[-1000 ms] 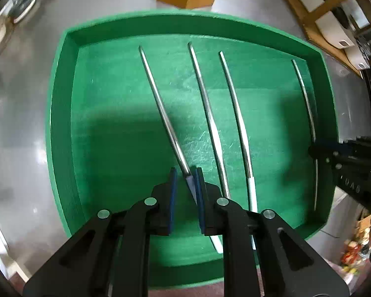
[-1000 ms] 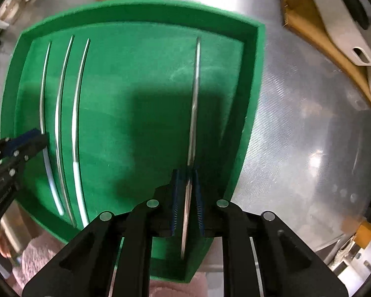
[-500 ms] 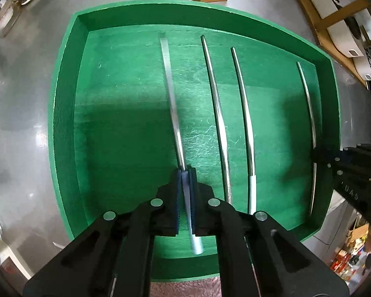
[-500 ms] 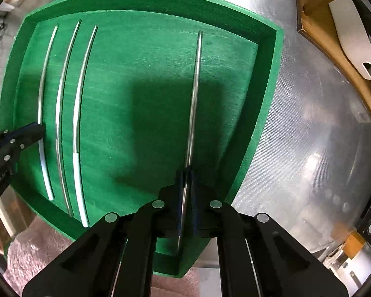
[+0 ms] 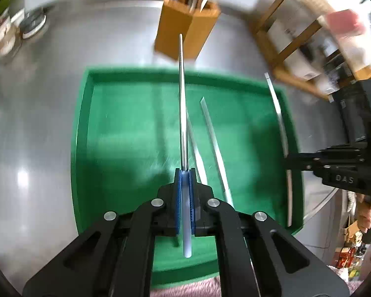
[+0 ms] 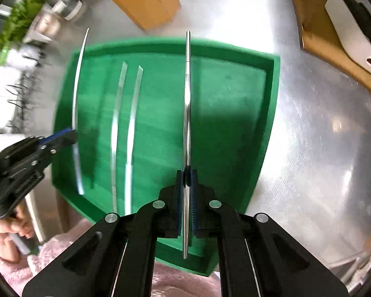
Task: Organize utensils
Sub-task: 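Lift both steel chopsticks over the wooden holder with both grippers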
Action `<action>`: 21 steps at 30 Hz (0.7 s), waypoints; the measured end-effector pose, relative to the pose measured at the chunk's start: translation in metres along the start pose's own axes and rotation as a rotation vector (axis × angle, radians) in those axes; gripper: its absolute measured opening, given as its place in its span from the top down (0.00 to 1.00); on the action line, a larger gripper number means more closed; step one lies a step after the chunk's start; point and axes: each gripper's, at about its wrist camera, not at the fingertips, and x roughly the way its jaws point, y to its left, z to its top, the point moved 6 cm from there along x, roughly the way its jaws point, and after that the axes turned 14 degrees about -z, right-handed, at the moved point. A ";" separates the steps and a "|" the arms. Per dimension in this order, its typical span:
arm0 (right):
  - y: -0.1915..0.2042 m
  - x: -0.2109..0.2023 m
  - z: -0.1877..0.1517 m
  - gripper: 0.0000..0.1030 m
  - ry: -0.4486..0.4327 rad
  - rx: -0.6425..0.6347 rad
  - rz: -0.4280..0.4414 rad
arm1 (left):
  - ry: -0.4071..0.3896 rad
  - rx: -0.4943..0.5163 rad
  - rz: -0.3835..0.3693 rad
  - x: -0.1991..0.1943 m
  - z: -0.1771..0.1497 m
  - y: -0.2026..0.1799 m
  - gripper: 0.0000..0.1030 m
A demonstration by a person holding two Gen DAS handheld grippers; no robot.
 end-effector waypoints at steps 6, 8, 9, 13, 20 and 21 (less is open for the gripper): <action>-0.003 -0.027 0.007 0.94 -0.215 0.020 0.076 | -0.195 0.078 -0.059 -0.027 0.011 -0.004 0.96; -0.002 -0.030 0.011 0.94 -0.286 0.023 0.080 | -0.252 0.086 -0.077 -0.028 0.017 -0.004 0.96; -0.002 -0.032 0.012 0.94 -0.328 0.031 0.079 | -0.274 0.089 -0.083 -0.031 0.015 -0.004 0.96; 0.002 -0.043 0.026 0.94 -0.462 0.065 0.097 | -0.401 0.143 -0.090 -0.049 0.023 -0.002 0.96; 0.002 -0.081 0.068 0.94 -0.699 0.152 0.166 | -0.530 0.198 -0.116 -0.063 0.059 -0.008 0.96; 0.001 -0.088 0.074 0.94 -0.732 0.162 0.171 | -0.546 0.204 -0.117 -0.064 0.064 -0.008 0.96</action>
